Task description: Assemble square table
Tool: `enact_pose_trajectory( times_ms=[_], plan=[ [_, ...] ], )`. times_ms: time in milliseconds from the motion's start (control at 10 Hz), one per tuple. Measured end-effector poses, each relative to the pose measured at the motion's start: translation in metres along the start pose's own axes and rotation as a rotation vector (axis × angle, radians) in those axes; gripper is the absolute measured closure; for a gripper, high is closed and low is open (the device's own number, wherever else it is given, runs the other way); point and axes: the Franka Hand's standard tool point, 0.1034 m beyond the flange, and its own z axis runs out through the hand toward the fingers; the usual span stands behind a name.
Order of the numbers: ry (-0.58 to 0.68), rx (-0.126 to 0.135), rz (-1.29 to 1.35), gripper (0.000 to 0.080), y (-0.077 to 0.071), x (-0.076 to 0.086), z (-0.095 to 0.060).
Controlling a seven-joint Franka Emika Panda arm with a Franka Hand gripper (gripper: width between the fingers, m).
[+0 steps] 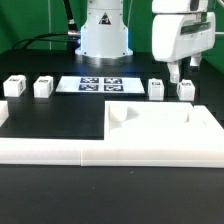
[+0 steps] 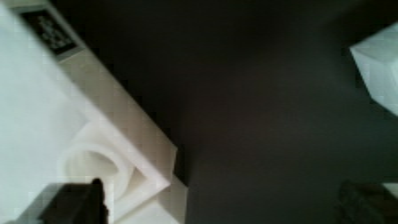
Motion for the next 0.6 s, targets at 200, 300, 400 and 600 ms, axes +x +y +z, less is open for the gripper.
enact_pose_trajectory(
  times_ms=[200,300,400,600],
  plan=[
    [0.002,0.006,0.112,0.0150,0.000,0.000,0.000],
    [0.003,0.009,0.178,0.0150,-0.001,0.000,0.000],
    [0.001,0.014,0.245,0.0150,-0.003,0.001,0.001],
    [-0.021,0.031,0.526,0.0150,-0.028,0.007,0.005]
  ],
)
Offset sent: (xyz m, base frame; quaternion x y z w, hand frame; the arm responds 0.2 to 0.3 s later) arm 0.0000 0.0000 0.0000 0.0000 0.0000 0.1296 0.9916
